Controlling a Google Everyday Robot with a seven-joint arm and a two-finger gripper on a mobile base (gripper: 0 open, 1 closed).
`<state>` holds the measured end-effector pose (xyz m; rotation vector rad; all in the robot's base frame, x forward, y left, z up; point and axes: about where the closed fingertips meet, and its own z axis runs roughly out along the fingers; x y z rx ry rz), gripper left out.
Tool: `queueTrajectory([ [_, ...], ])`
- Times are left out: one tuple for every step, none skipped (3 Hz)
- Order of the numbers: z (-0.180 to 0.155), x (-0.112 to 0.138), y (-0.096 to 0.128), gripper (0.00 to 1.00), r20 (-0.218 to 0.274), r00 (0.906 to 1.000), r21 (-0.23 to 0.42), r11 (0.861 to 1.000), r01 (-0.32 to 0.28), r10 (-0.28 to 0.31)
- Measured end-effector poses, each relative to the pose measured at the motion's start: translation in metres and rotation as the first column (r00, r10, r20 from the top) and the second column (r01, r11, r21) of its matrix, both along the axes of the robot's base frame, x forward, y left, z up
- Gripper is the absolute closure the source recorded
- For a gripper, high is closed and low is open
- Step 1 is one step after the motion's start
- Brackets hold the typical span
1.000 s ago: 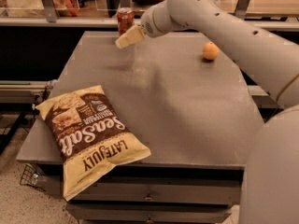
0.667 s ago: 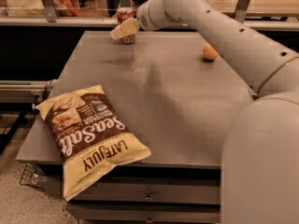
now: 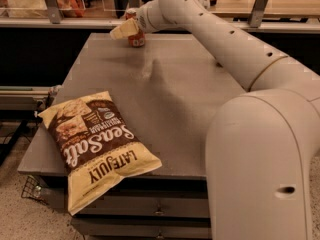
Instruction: Move coke can near orange
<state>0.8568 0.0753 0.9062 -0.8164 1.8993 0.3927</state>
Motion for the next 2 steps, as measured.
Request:
queueTrajectory([
  [-0.0132,0.0223,0.0027,0.0,-0.027,0.9982,0.017,0.998,0.054,-0.054],
  [-0.0133,0.0223,0.0027,0.0,-0.027,0.9982,0.017,0.998,0.054,-0.054],
])
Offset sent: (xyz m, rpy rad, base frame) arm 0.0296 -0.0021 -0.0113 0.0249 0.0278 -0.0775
